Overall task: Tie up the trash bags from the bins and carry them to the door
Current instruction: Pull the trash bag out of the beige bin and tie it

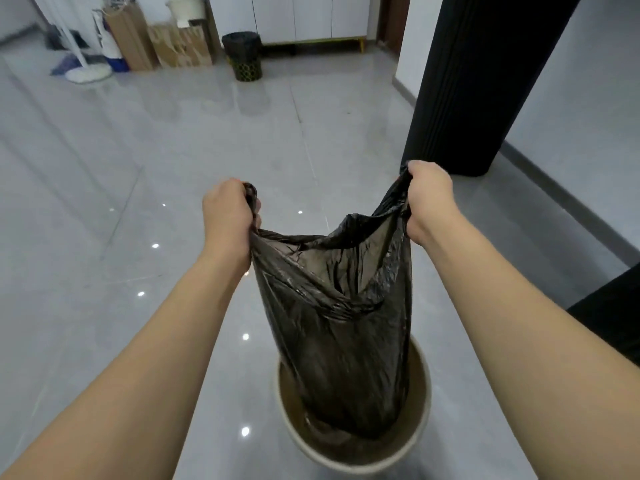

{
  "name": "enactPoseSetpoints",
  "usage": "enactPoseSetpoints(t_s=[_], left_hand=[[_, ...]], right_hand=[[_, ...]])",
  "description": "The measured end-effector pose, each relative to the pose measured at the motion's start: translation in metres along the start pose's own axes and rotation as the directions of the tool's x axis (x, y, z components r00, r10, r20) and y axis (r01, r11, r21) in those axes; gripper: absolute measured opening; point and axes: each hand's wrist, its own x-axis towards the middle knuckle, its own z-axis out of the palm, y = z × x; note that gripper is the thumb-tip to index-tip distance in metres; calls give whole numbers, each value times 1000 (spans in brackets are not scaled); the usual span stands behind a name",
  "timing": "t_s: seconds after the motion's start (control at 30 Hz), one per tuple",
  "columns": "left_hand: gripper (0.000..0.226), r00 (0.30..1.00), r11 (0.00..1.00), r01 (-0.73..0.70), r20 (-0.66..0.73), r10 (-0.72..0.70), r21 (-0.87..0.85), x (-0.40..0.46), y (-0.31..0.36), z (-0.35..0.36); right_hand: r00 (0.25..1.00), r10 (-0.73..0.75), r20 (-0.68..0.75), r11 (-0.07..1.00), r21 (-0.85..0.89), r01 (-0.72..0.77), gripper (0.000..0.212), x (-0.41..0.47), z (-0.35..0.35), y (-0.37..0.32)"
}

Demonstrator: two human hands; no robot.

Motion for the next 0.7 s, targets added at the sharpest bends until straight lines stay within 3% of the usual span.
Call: enactPoseSetpoints(t_s=[0.1,0.23,0.33,0.5,0.53,0.7], left_hand=[[26,996,996,-88,-35,87,-11,14,31,13],[9,981,981,-164,-119,151,-104,28,56,27],[13,964,974,-210,-183,191,-88,39,65,38],[10,954,969,-239,-199,224,-58,53,68,61],[4,956,968,-244,-181,232,-48,51,68,67],[23,966,973,-228,-116,231,39,51,40,89]], right_hand=[[997,-36,61,999,41,33,21,11,19,-31],[989,-91,115,996,34,87,18,21,36,-67],[982,-135,135,989,86,124,11,28,42,-84],[965,-225,137,971,108,211,18,39,33,-100],[962,-237,138,970,94,225,17,43,29,-100],[940,-314,129,932,-149,332,16,65,2,-75]])
